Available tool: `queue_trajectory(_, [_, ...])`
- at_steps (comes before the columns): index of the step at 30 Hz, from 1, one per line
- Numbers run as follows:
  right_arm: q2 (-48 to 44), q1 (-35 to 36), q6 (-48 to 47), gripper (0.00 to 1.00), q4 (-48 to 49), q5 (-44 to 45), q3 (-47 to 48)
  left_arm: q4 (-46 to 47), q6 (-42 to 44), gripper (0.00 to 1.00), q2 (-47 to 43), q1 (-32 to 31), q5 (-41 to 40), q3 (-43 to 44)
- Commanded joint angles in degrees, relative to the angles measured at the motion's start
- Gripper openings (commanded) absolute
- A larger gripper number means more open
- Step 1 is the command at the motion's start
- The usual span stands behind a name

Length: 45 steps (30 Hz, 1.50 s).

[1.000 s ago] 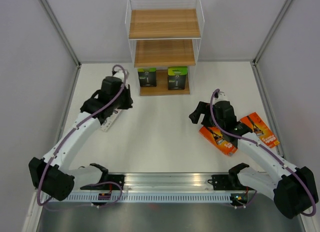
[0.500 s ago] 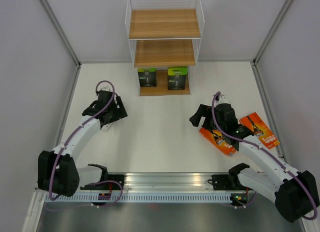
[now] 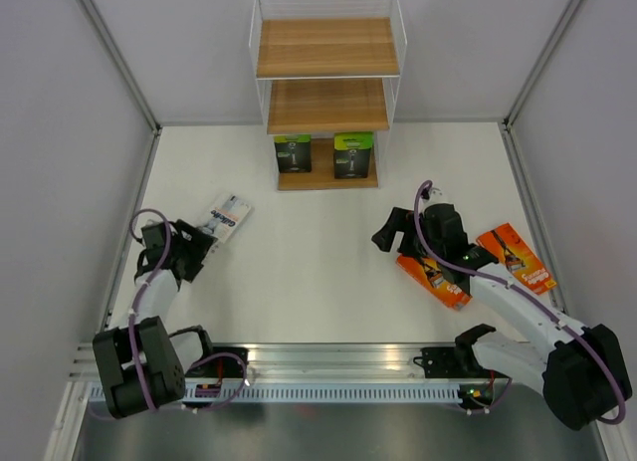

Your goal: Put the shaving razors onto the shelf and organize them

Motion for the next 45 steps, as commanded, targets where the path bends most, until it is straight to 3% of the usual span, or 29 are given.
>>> queue_trajectory(1, [1.16,0.12,0.24,0.98,2.78,-1.05,-0.06,8.76,-2.97,0.88,-0.32,2.90,3.99,-2.07])
queue_trajectory(11, [4.24,0.21,0.24,0.98,3.66,-0.62,1.88,33.29,-9.56,0.79,9.78,4.58,5.22,-9.19])
queue_trajectory(14, [5.11,0.12,0.24,0.98,3.57,-0.09,2.67,37.77,-9.92,0.68,11.90,4.58,4.52,-10.33])
queue_trajectory(16, [5.90,0.12,0.15,0.98,3.48,-0.09,3.11,40.32,-9.57,0.48,12.25,4.58,4.08,-11.21])
queue_trajectory(20, [7.31,0.21,0.33,0.98,3.04,0.09,3.72,42.18,-6.49,0.24,12.51,4.49,3.99,-10.78])
queue_trajectory(21, [7.66,0.21,0.24,0.98,3.04,0.09,3.98,41.49,-6.05,0.02,12.69,4.49,3.38,-10.34])
queue_trajectory(27, [9.42,0.30,0.33,0.98,2.69,0.44,5.04,44.29,-3.50,0.02,14.28,4.75,5.39,-8.14])
queue_trajectory(32, [10.21,0.91,0.06,0.98,2.86,-0.17,7.06,34.13,-1.75,0.02,6.73,4.67,9.61,-2.53])
queue_trajectory(38, [11.18,3.54,-3.62,0.98,6.29,-1.84,9.52,13.13,8.17,0.02,-1.63,2.56,18.47,11.52])
queue_trajectory(41, [11.53,4.25,-5.82,0.98,7.86,-3.94,9.97,-0.65,16.87,0.02,-4.43,-1.91,16.31,19.26])
queue_trajectory(45, [9.25,4.52,-5.56,0.98,12.09,-5.80,8.73,-9.66,25.30,0.02,-5.42,-9.03,14.02,27.95])
